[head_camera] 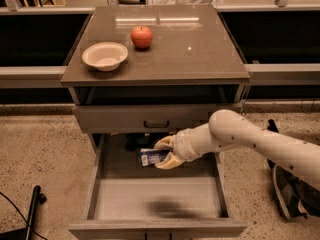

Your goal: Pick rxbar blueberry from middle drawer and place on counter

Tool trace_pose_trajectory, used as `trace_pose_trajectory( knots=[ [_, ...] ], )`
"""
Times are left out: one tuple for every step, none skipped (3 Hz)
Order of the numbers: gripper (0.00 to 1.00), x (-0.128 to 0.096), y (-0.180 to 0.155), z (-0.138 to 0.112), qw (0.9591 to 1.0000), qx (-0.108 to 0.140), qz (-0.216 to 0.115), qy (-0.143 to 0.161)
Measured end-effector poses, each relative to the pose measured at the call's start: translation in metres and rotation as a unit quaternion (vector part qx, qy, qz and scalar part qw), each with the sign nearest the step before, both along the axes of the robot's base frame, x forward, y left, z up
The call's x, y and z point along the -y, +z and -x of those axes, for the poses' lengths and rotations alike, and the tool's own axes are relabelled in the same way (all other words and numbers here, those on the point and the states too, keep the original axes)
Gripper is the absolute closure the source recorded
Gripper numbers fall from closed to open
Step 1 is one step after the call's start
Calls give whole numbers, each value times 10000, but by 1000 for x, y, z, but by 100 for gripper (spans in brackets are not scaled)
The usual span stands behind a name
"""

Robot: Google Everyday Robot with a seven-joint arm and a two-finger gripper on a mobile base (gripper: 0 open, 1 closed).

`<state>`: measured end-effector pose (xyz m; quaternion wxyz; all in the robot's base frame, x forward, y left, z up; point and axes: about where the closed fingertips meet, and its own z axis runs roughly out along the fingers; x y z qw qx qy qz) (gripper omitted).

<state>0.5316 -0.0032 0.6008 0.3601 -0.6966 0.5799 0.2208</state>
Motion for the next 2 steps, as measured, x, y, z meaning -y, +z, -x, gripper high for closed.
trace_pose_trajectory(
  knots=[
    [100, 28, 82, -29, 9985, 235, -97, -486],
    [100, 42, 156, -55, 9959, 544, 44, -724]
  ],
)
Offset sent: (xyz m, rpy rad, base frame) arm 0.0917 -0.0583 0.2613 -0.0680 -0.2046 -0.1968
